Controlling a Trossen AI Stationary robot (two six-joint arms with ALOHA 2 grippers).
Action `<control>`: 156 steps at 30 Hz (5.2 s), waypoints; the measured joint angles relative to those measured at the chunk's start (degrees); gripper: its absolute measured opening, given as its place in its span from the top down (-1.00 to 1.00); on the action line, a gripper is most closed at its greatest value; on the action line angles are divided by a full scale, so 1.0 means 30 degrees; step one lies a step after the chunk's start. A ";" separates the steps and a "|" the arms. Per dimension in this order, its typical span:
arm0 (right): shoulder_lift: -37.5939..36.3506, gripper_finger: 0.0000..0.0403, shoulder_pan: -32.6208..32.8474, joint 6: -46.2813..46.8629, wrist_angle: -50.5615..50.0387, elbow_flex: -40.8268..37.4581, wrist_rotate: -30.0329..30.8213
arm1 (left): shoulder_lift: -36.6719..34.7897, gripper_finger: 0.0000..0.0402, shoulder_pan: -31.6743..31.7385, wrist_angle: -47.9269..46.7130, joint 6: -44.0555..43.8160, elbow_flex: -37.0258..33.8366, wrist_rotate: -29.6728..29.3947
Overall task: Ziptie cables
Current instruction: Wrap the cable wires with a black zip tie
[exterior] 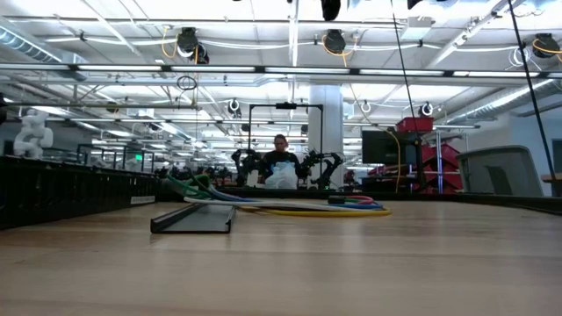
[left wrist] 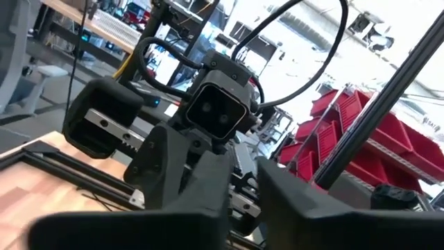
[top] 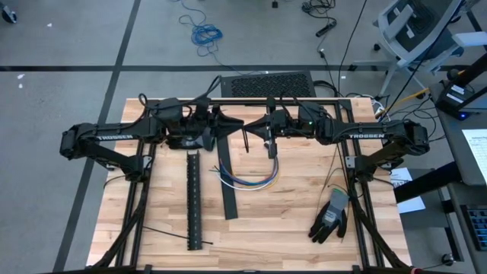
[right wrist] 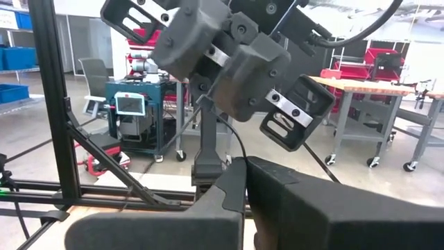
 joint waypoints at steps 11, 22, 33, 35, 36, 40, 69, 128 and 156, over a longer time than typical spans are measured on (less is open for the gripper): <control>0.0001 1.00 -0.0136 0.0946 -0.0275 0.0000 -0.0609 | -0.0002 0.99 0.0432 -0.0557 -0.0110 0.0000 -0.0564; -0.0006 1.00 -0.0138 0.0922 -0.1663 0.0007 -0.1622 | -0.0007 1.00 0.0787 -0.0305 -0.0103 -0.0015 -0.0712; -0.0006 1.00 -0.0117 0.0176 -0.4220 0.0015 -0.1630 | -0.0534 1.00 0.2099 -0.0337 0.0257 -0.0022 -0.0698; -0.0006 1.00 -0.0095 0.0012 -0.4684 0.0015 -0.1630 | -0.0758 1.00 0.2415 -0.0307 0.0490 -0.0022 -0.0702; -0.0006 1.00 -0.0087 0.0008 -0.4923 0.0015 -0.1630 | -0.0895 1.00 0.2575 -0.0318 0.0494 -0.0022 -0.0704; -0.0006 1.00 -0.0080 -0.0041 -0.5768 0.0015 -0.1632 | -0.1366 1.00 0.3130 -0.0326 0.0524 -0.0022 -0.0704; -0.0091 1.00 -0.0706 0.1297 -0.7083 0.0007 0.1702 | -0.1367 0.23 0.1059 -0.1336 -0.0559 0.0007 -0.0258; -1.0315 1.00 -0.2004 1.1523 -2.2261 -0.5056 0.6257 | 1.7473 0.14 0.1090 -1.1665 1.0256 1.0699 -0.0816; -1.1255 1.00 -0.1960 0.9358 -2.0957 -0.5049 0.5458 | 2.1886 0.15 0.2664 -1.8546 -1.0708 1.8134 -0.0651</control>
